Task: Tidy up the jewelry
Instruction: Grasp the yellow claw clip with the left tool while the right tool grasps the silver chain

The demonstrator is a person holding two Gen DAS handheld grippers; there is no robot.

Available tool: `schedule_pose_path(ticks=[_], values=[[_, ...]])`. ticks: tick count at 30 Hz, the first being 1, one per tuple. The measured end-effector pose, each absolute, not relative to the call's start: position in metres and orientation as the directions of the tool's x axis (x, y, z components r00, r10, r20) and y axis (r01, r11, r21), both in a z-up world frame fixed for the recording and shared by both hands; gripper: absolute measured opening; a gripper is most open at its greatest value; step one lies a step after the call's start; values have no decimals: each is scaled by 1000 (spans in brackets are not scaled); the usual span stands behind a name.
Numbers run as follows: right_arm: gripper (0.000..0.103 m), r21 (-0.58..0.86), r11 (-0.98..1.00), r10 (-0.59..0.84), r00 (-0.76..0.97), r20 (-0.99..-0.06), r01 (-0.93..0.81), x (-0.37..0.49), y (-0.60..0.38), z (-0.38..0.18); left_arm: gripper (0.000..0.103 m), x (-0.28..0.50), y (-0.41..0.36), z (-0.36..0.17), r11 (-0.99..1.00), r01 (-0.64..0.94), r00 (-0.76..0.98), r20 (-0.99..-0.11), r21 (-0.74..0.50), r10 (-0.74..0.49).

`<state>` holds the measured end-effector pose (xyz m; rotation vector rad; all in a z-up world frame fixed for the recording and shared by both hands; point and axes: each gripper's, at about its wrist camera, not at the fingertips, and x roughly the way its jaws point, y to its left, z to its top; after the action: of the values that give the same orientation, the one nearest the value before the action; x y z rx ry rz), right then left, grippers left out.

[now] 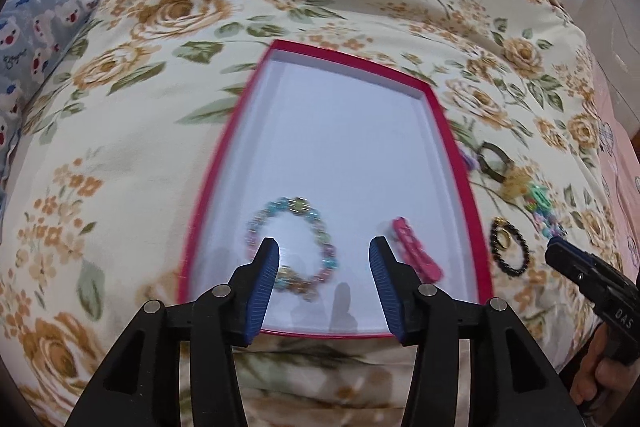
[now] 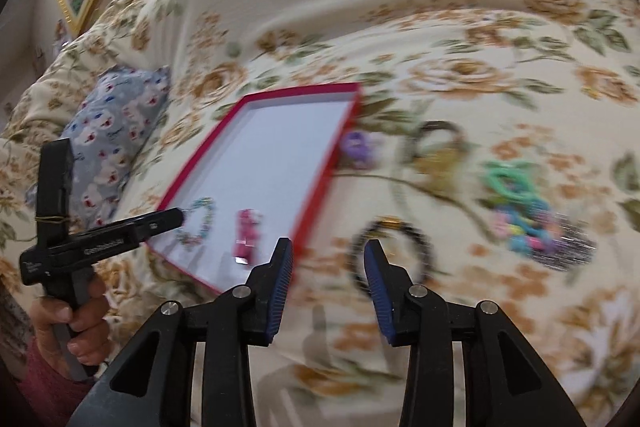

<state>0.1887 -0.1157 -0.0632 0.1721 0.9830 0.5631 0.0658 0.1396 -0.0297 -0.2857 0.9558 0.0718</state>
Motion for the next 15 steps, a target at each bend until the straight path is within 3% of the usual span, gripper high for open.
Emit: schedule_pose_path(ticks=[15], values=[[39,357,911,412,510,-755,-207,185,-207,-72,50,91,70,-21,981,-5,550,-820,-195,-160]])
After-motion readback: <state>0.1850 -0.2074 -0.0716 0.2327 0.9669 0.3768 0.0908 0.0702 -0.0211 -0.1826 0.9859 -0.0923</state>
